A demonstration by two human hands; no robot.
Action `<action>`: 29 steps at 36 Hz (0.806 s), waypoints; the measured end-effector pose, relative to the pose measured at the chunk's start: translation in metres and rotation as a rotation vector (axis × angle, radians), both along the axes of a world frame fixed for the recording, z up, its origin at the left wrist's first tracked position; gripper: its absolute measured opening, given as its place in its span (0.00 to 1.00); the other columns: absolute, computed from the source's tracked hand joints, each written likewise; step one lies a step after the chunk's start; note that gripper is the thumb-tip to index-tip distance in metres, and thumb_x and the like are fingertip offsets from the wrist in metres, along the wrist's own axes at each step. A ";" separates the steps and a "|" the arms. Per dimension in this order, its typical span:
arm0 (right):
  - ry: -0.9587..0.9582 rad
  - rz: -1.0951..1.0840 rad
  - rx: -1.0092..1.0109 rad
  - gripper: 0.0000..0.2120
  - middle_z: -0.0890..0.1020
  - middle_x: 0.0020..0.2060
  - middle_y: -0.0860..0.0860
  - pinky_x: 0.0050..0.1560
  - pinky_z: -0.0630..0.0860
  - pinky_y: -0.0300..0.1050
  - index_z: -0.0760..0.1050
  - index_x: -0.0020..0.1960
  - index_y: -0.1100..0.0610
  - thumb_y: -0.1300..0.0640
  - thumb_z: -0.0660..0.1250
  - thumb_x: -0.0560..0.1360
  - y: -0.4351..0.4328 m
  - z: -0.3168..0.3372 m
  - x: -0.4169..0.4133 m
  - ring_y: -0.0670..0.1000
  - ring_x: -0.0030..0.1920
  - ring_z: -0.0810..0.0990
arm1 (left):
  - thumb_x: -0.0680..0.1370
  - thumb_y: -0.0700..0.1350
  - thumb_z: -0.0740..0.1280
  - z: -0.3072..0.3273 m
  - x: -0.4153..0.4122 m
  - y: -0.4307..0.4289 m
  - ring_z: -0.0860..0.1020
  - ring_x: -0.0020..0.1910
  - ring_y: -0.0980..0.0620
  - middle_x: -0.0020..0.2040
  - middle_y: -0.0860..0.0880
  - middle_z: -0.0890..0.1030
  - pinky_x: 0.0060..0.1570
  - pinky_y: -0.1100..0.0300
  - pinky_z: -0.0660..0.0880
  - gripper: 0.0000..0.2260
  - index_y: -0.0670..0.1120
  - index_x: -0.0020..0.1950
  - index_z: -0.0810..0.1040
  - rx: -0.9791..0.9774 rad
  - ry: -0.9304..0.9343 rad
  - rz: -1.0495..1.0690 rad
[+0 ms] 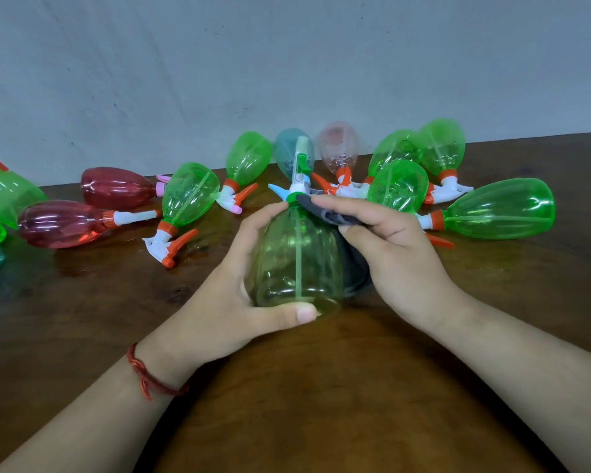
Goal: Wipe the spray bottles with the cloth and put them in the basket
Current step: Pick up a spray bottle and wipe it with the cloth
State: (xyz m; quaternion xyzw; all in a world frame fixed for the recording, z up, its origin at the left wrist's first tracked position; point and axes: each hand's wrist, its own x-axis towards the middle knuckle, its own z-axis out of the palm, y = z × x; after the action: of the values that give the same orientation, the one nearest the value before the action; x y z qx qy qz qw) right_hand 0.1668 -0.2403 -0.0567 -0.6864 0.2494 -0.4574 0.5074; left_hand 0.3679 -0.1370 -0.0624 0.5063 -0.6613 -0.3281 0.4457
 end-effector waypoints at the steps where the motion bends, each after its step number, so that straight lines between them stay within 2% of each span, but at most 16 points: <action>1: 0.009 -0.010 -0.006 0.24 0.86 0.62 0.44 0.75 0.73 0.53 0.85 0.64 0.51 0.73 0.60 0.82 0.000 0.000 0.000 0.44 0.68 0.80 | 0.72 0.40 0.81 0.000 0.000 -0.001 0.76 0.76 0.50 0.76 0.59 0.74 0.69 0.60 0.76 0.49 0.52 0.85 0.56 0.023 -0.004 -0.016; 5: 0.052 -0.033 -0.062 0.23 0.85 0.61 0.41 0.74 0.73 0.46 0.84 0.64 0.52 0.73 0.60 0.82 -0.001 0.000 -0.003 0.40 0.67 0.80 | 0.71 0.41 0.82 0.001 0.000 -0.001 0.75 0.76 0.53 0.77 0.58 0.74 0.73 0.57 0.75 0.49 0.53 0.85 0.58 0.021 -0.061 0.005; 9: 0.135 -0.044 -0.236 0.23 0.83 0.66 0.42 0.76 0.69 0.41 0.83 0.67 0.53 0.73 0.61 0.82 0.000 -0.005 -0.001 0.40 0.71 0.76 | 0.69 0.45 0.85 0.002 -0.001 0.000 0.73 0.77 0.57 0.77 0.61 0.73 0.75 0.59 0.72 0.50 0.54 0.84 0.60 -0.048 -0.161 0.074; 13: 0.216 -0.049 -0.411 0.23 0.81 0.69 0.44 0.74 0.69 0.37 0.83 0.68 0.54 0.74 0.62 0.82 0.001 -0.007 -0.002 0.40 0.73 0.75 | 0.69 0.48 0.86 0.001 -0.002 -0.002 0.75 0.76 0.56 0.77 0.58 0.74 0.74 0.51 0.73 0.50 0.57 0.84 0.60 -0.056 -0.194 0.096; 19: 0.265 0.022 -0.608 0.24 0.79 0.72 0.48 0.74 0.72 0.43 0.82 0.68 0.56 0.75 0.62 0.80 0.009 -0.007 -0.002 0.43 0.73 0.76 | 0.66 0.51 0.85 -0.003 0.006 -0.008 0.80 0.68 0.59 0.69 0.60 0.80 0.69 0.58 0.77 0.48 0.57 0.81 0.65 -0.051 -0.072 0.272; 24: 0.294 0.093 -0.682 0.25 0.78 0.73 0.50 0.77 0.71 0.55 0.82 0.69 0.58 0.77 0.61 0.79 0.011 -0.008 -0.002 0.48 0.76 0.73 | 0.66 0.50 0.88 -0.005 0.009 -0.013 0.81 0.66 0.60 0.67 0.61 0.82 0.67 0.59 0.77 0.47 0.55 0.80 0.66 -0.069 -0.002 0.364; 29: 0.283 0.088 -0.698 0.24 0.79 0.72 0.51 0.77 0.71 0.55 0.82 0.68 0.58 0.76 0.60 0.80 0.010 -0.011 -0.002 0.49 0.77 0.73 | 0.67 0.55 0.87 -0.006 0.012 -0.014 0.81 0.68 0.55 0.69 0.57 0.81 0.69 0.54 0.77 0.47 0.57 0.80 0.66 -0.066 0.022 0.360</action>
State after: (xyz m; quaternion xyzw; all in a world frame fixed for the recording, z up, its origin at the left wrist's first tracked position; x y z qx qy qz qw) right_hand 0.1652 -0.2301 -0.0681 -0.8844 0.1166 -0.3932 0.2226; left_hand 0.3796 -0.1512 -0.0683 0.5979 -0.5656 -0.2265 0.5208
